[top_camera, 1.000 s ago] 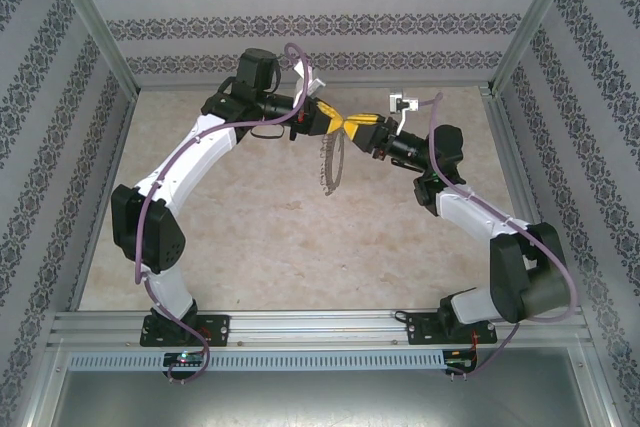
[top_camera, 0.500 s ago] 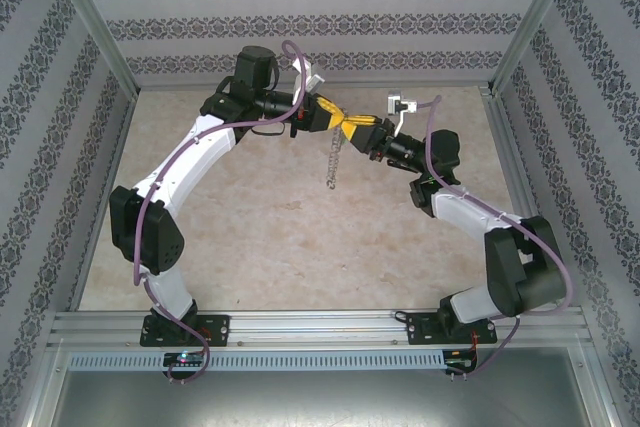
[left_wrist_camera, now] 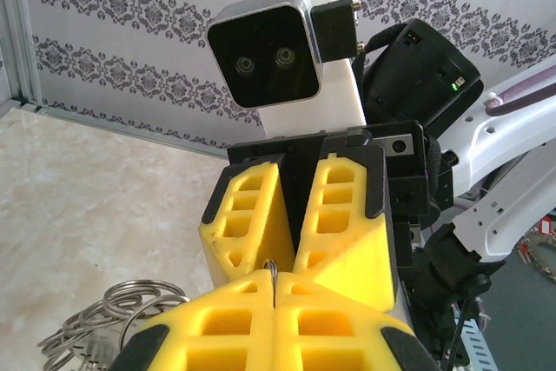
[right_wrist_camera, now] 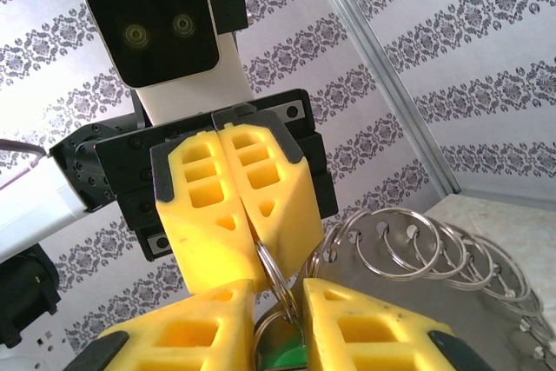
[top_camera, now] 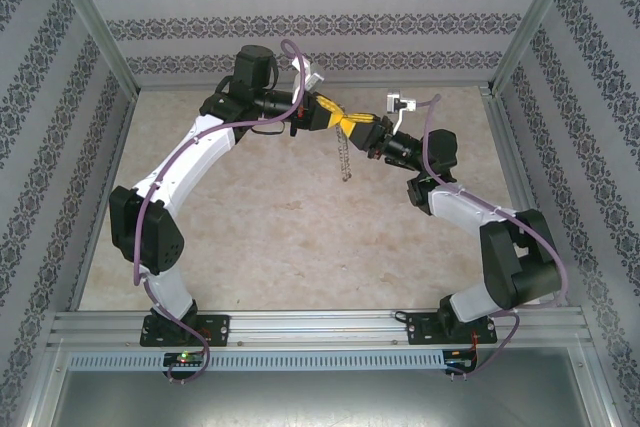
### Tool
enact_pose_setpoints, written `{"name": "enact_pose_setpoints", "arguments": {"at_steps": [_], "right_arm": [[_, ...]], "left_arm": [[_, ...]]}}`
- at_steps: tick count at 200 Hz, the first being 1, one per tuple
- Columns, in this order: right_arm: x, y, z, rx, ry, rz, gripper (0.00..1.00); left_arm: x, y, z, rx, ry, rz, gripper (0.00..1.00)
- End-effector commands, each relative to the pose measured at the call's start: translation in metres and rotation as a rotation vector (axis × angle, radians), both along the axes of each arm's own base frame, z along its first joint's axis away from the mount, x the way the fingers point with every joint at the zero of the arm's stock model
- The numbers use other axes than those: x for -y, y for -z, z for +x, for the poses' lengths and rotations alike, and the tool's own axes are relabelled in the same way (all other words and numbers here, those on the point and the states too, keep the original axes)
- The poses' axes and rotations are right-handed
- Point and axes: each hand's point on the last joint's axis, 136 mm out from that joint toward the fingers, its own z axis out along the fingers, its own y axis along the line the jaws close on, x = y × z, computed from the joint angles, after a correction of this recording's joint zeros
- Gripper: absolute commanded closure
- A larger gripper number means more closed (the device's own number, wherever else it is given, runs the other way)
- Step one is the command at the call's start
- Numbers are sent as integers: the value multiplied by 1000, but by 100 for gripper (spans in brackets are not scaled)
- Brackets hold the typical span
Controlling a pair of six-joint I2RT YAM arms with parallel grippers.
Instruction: Put the keys on the keyring
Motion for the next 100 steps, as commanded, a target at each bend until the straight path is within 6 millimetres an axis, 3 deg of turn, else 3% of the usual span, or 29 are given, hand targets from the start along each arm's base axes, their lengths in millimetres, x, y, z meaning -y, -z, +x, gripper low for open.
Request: {"name": "enact_pose_setpoints", "arguments": {"at_steps": [1,22,100], "right_arm": [[0,-24,0,74,6,44,73],[3,-27,1,78,13,54,69],[16,-34,2,82,17,95,69]], "left_arm": [[-2,-23,-15,63,38,-43,100],[-2,-23,-15,60,38,-41,100],[-2,-22,-16,57,41,-39,100]]}}
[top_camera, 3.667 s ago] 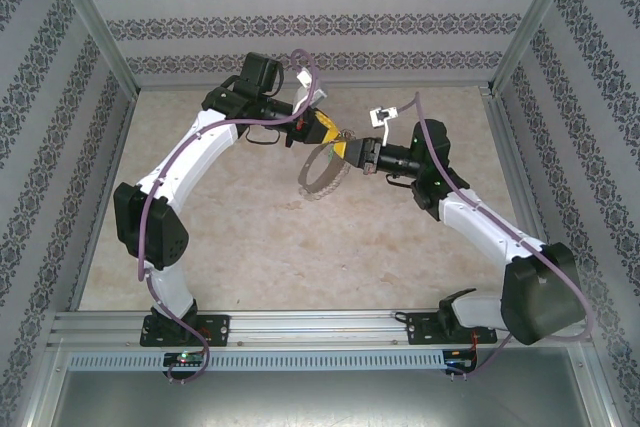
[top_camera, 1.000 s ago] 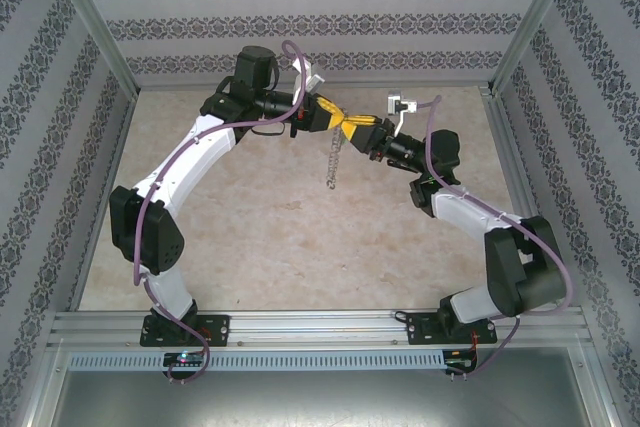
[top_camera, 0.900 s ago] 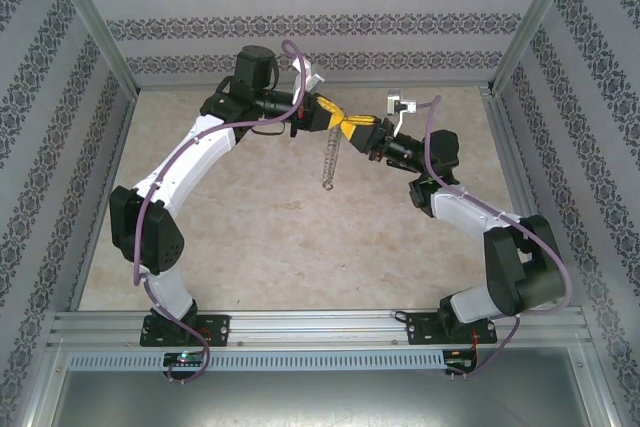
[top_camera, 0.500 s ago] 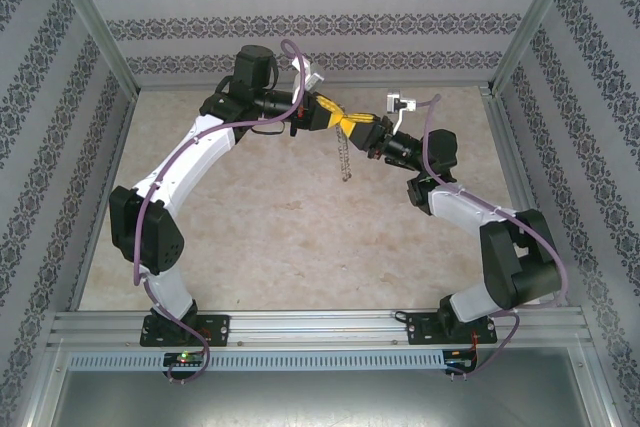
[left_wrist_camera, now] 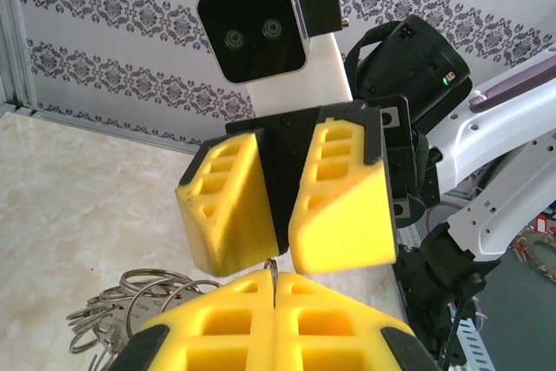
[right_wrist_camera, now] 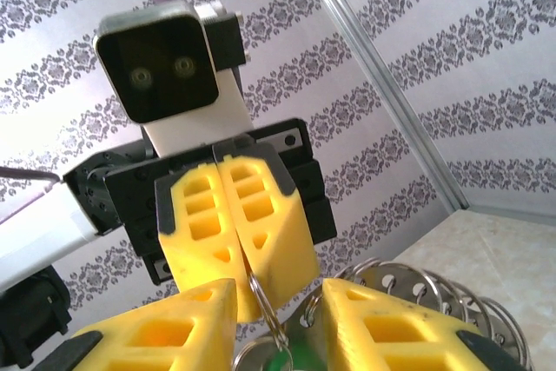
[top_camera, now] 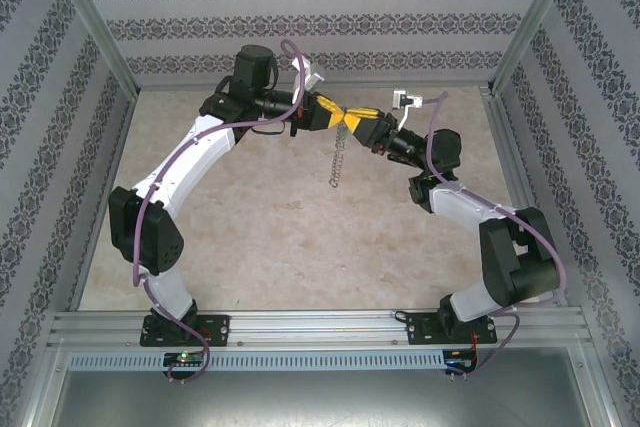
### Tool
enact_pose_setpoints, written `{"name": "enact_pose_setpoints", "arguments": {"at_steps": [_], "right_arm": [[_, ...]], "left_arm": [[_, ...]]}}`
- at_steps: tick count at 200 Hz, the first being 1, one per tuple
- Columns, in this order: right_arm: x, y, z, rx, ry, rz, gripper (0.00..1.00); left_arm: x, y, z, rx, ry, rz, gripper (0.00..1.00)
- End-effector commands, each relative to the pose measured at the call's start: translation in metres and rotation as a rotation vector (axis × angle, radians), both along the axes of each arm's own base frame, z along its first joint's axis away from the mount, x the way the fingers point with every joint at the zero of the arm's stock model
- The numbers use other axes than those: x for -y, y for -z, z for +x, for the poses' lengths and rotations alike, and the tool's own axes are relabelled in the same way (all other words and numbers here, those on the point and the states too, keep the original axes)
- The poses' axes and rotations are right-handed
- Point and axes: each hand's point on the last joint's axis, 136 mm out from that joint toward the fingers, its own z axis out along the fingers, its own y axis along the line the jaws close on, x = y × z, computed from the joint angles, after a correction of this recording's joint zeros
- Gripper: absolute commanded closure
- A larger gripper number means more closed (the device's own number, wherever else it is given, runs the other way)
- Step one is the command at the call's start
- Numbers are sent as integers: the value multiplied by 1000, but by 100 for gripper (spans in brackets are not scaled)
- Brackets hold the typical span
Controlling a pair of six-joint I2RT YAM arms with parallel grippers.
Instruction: Put the keys on the keyring
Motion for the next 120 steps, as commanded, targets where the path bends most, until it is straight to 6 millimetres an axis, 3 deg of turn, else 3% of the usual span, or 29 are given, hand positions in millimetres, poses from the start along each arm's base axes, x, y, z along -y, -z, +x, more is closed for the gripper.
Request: {"name": "enact_pose_setpoints", "arguments": {"at_steps": [1,120], "right_arm": [[4,-20,-1,72,5,42,69],[-14,-3,-1,33,-41,26,76]], "left_arm": [[-2,-20,-13,54,33,-35,100],[-2,-22,-11,60,25,-36,100]]}}
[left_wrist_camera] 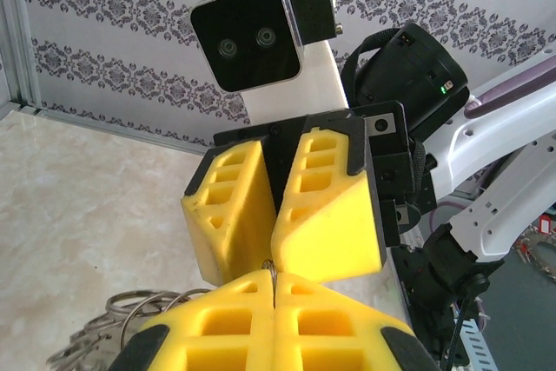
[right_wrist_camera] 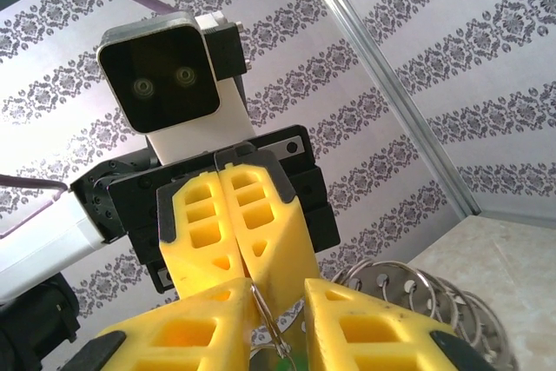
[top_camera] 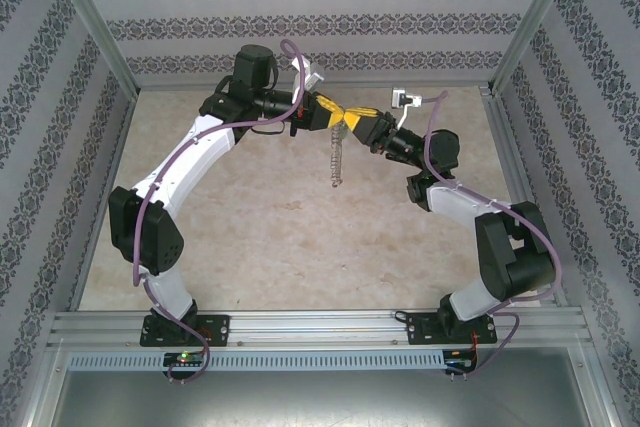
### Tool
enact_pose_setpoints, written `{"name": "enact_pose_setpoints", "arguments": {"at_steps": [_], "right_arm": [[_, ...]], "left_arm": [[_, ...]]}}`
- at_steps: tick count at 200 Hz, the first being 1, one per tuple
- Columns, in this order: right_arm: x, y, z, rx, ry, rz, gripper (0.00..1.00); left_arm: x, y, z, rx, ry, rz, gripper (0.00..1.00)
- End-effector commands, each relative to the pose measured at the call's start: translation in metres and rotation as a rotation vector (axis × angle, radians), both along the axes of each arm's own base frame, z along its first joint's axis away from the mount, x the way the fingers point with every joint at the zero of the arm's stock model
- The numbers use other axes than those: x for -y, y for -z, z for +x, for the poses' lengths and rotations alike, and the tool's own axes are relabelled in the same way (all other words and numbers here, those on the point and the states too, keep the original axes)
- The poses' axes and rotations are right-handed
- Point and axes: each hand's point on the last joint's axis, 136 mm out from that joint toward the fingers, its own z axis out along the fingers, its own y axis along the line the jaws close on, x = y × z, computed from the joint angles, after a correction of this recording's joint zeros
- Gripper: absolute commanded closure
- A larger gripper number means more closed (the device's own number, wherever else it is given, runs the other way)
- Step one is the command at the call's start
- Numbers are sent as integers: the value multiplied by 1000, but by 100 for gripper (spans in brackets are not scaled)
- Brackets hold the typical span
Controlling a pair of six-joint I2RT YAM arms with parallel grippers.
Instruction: Put the keys on the keyring
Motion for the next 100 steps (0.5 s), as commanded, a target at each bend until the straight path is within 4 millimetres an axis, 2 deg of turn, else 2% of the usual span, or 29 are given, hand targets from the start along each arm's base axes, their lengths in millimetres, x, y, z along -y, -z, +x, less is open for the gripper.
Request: {"name": "enact_pose_setpoints", "arguments": {"at_steps": [1,26,71,100], "right_arm": [[-8,-7,-3,46,-18,10,76],[-10,-2,-3,35,-18,8,77],[-12,5,-6,25,-24,0,94],[-13,9,-8,14,-26,-4,92]], "left_arm": [[-2,-22,-12,60,30,-38,100],[-2,-22,-11,60,27,-37,100],[-2,-22,-11,63,23,-35,100],[-2,-22,-10,64,18,-35,100]]}}
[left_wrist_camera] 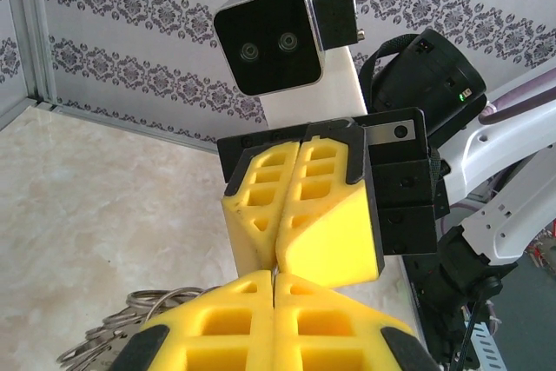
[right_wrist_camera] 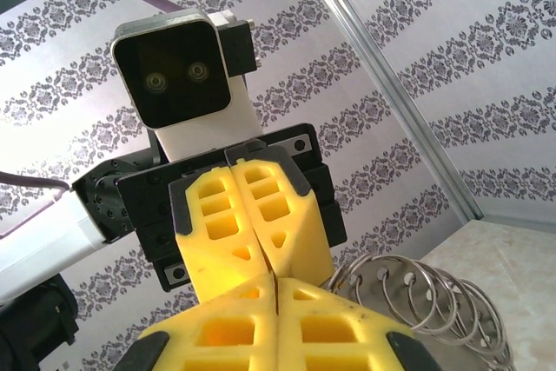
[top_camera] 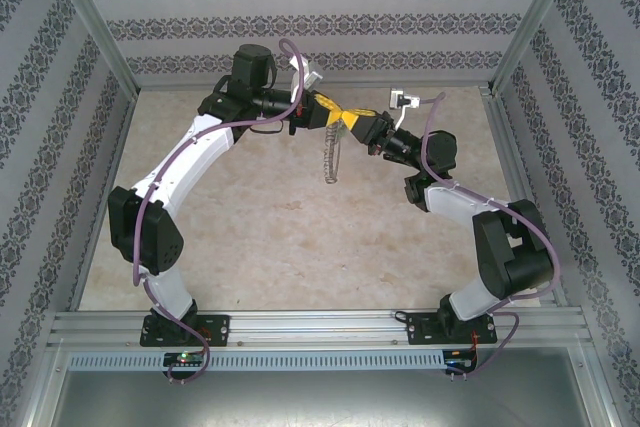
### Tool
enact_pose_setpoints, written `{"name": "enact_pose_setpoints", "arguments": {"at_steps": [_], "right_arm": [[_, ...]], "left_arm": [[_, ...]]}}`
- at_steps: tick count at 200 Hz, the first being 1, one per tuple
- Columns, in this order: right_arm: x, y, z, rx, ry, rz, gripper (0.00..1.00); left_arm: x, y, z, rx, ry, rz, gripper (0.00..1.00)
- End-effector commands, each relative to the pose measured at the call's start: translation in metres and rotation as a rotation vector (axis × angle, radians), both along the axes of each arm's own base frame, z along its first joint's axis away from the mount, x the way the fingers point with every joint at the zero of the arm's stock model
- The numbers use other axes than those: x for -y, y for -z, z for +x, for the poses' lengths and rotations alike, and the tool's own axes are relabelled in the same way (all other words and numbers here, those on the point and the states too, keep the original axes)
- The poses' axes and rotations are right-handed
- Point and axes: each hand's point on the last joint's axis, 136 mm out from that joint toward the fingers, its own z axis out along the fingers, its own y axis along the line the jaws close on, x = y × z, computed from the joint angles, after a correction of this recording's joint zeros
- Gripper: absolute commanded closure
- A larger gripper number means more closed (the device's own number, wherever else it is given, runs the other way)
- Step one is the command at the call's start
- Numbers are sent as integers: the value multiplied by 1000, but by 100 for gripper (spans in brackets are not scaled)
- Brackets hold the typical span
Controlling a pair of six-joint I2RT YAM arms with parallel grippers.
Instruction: Put the keys on the keyring
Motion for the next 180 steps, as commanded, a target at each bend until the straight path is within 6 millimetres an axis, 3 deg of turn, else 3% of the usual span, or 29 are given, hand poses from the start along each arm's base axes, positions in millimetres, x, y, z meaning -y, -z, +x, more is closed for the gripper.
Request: {"name": "enact_pose_setpoints", "arguments": {"at_steps": [1,15,35,55,83,150,180], "right_arm": [[-10,9,-8,6,-30,-16,92],[-10,10,-8,2,-27,-15,83],[-11,12,-9,-1,-32,-18,83],[-11,13,-10,-4,-34,-19,87],[-11,16,-11,-9,-34,-23,100],[-9,11,-11,15,-22,-22,100],[1,5,-5,11,-36,-27,100]], "left_arm": [[1,-24,-15,62,46,-43,100],[1,-24,-15,63,46,-43,100],[1,-25,-15,65,43,-44,100],[1,-25,-15,64,43,-44,100],[1,-24,-14,66,40,-42,100],[0,-25,-11,62,17,-34,100],[-7,-29,-10,75,-18,-17,77]]}}
